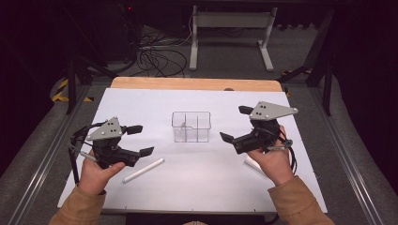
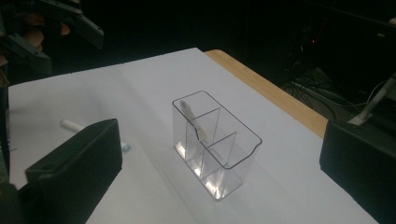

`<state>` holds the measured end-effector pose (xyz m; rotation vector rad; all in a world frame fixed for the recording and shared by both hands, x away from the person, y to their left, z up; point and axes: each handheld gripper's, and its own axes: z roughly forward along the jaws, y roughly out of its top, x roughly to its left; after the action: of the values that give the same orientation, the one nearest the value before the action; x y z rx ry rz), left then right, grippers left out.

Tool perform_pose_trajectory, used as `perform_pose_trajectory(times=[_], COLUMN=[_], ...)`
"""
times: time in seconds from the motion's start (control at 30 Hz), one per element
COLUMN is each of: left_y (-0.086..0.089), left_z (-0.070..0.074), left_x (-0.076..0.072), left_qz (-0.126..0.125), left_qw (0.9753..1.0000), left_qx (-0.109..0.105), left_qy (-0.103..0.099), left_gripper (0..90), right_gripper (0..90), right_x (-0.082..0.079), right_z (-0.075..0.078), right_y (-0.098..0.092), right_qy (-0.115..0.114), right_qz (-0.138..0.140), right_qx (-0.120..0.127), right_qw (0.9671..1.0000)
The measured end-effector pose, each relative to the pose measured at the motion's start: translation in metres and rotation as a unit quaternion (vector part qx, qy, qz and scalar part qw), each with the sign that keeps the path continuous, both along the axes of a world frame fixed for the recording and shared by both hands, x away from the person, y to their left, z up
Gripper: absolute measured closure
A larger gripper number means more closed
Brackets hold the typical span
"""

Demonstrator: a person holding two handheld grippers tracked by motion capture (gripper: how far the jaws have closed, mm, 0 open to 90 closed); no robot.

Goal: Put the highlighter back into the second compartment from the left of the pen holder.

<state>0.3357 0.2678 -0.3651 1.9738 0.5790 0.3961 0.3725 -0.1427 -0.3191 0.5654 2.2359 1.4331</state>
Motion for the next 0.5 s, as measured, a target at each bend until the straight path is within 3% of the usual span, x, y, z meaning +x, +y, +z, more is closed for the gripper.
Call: perform_pose_trajectory(times=[0.2, 0.5], left_y=[0.000, -0.002], left_z=[0.000, 0.000], left_x=[-0.001, -0.005], left_qz=[0.001, 0.006], left_qw=[1.0000, 0.9998], left_qx=[0.002, 0.018], left_qy=[0.001, 0.011], left_gripper=[18.3, 18.1], right_gripper=[0.1, 0.1], right_x=[-0.003, -0.009], right_z=[-0.005, -0.019], right_y=[-0.010, -0.028], right_qy=[-0.006, -0.018], right_qz=[-0.002, 0.020], right_qx=[0.014, 0.040], right_qw=[0.9999, 0.9989])
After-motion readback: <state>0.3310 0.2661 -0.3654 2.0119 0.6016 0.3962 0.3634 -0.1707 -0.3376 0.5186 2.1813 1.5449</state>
